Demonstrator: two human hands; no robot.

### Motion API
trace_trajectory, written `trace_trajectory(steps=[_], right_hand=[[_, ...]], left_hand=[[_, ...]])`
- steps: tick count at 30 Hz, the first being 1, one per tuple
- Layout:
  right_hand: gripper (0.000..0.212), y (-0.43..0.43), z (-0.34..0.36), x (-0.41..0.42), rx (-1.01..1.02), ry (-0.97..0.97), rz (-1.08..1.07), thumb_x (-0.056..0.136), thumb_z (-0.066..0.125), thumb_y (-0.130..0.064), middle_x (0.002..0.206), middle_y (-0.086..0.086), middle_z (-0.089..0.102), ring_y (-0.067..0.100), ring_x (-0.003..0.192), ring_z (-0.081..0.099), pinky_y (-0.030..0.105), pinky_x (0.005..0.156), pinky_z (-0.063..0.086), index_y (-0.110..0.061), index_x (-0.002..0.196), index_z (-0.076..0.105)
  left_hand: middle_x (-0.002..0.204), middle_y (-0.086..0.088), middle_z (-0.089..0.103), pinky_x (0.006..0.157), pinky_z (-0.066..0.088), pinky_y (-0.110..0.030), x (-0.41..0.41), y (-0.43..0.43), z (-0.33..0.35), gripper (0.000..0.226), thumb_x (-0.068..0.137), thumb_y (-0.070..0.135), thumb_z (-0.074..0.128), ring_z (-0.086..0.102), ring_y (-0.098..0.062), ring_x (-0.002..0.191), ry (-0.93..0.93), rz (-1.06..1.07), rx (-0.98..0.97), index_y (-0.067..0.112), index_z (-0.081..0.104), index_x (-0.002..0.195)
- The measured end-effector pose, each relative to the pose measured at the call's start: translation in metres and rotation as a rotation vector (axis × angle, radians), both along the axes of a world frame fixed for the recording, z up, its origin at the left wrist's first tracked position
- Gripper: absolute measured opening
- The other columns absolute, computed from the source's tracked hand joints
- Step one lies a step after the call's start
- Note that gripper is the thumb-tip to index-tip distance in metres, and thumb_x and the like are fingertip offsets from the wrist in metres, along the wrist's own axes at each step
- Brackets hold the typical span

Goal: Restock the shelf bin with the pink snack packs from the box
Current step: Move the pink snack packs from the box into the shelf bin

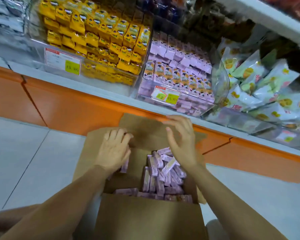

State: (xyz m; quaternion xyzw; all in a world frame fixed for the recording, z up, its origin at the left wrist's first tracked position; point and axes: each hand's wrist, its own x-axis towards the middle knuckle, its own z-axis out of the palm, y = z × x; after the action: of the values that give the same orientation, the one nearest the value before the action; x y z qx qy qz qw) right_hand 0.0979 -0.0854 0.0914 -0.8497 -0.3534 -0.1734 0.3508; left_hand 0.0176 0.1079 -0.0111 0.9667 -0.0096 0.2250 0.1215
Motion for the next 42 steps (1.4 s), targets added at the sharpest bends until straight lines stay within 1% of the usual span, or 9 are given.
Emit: trace_trajectory(steps=[5,9,14,20,24,28,31,39,42], right_hand=[[0.031,0.004,-0.111,-0.017,-0.19,0.434,0.027,0.092,0.049,-0.031,0.118,0.002,0.057,0.018,0.114,0.054,0.041,0.1,0.042,-0.018,0.116,0.063],[0.052,0.019,-0.207,-0.014,-0.602,0.637,0.02,0.091,0.051,-0.036,0.142,0.012,0.044,0.028,0.137,0.035,0.031,0.115,0.012,-0.021,0.14,0.047],[0.072,0.061,-0.277,-0.013,-0.744,0.799,0.117,0.095,0.037,-0.047,0.16,0.018,-0.003,0.035,0.148,0.001,0.038,0.118,0.01,-0.017,0.154,0.008],[0.063,0.043,-0.292,-0.023,-0.665,0.729,0.045,0.096,0.049,-0.034,0.162,0.01,-0.003,0.036,0.138,0.032,0.045,0.098,0.044,-0.027,0.152,0.021],[0.052,0.012,-0.285,-0.02,-0.575,0.721,-0.124,0.094,0.054,-0.035,0.159,0.013,0.011,0.035,0.137,0.034,0.043,0.097,0.045,-0.018,0.141,0.041],[0.079,0.021,-0.281,-0.014,-0.622,0.791,-0.24,0.08,0.07,-0.045,0.156,0.014,0.009,0.036,0.135,0.032,0.045,0.09,0.048,-0.03,0.146,0.029],[0.078,0.033,-0.282,-0.014,-0.653,0.797,-0.257,0.078,0.071,-0.025,0.153,0.014,0.01,0.04,0.131,0.031,0.047,0.09,0.047,-0.032,0.144,0.029],[0.073,0.004,-0.245,-0.002,-0.132,1.029,-0.281,0.079,0.067,-0.008,0.136,0.008,0.028,0.022,0.117,0.045,0.019,0.098,0.037,-0.027,0.144,0.038],[0.072,-0.001,-0.219,-0.003,0.04,1.029,-0.19,0.078,0.069,-0.02,0.138,0.005,0.032,0.016,0.124,0.045,0.032,0.107,0.04,-0.034,0.141,0.038]], left_hand=[[0.136,-0.022,0.053,0.096,0.042,-0.046,-0.029,0.004,-0.076,0.062,0.078,0.029,0.036,0.055,-0.042,0.119,0.453,0.035,-0.045,0.001,0.049,0.132],[0.153,-0.02,0.032,0.112,0.023,-0.047,-0.035,0.0,-0.091,0.064,0.087,0.027,0.036,0.029,-0.042,0.14,0.395,0.008,-0.149,0.001,0.036,0.145],[0.158,-0.019,0.02,0.118,0.019,-0.047,-0.033,-0.002,-0.099,0.064,0.088,0.022,0.041,0.013,-0.035,0.147,0.376,-0.008,-0.246,0.004,0.032,0.148],[0.158,-0.019,0.021,0.118,0.02,-0.048,-0.033,-0.004,-0.099,0.062,0.087,0.019,0.044,0.014,-0.035,0.147,0.374,0.007,-0.253,0.004,0.037,0.147],[0.159,-0.017,0.019,0.117,0.023,-0.049,-0.034,-0.005,-0.097,0.069,0.081,0.014,0.051,0.012,-0.034,0.148,0.38,0.018,-0.247,0.007,0.034,0.148],[0.159,-0.016,0.019,0.116,0.025,-0.048,-0.034,-0.006,-0.095,0.07,0.081,0.013,0.053,0.013,-0.034,0.148,0.392,0.047,-0.216,0.009,0.035,0.148],[0.159,-0.015,0.019,0.115,0.027,-0.049,-0.034,-0.006,-0.096,0.07,0.081,0.013,0.054,0.013,-0.033,0.148,0.402,0.066,-0.184,0.01,0.035,0.148],[0.153,-0.022,0.031,0.115,0.021,-0.052,-0.029,-0.01,-0.089,0.053,0.078,0.014,0.059,0.023,-0.039,0.143,0.418,0.079,-0.001,0.008,0.056,0.13],[0.134,-0.018,0.055,0.107,0.028,-0.049,-0.02,-0.023,-0.078,0.04,0.084,0.022,0.045,0.042,-0.035,0.128,0.402,0.014,-0.012,0.009,0.063,0.118]])
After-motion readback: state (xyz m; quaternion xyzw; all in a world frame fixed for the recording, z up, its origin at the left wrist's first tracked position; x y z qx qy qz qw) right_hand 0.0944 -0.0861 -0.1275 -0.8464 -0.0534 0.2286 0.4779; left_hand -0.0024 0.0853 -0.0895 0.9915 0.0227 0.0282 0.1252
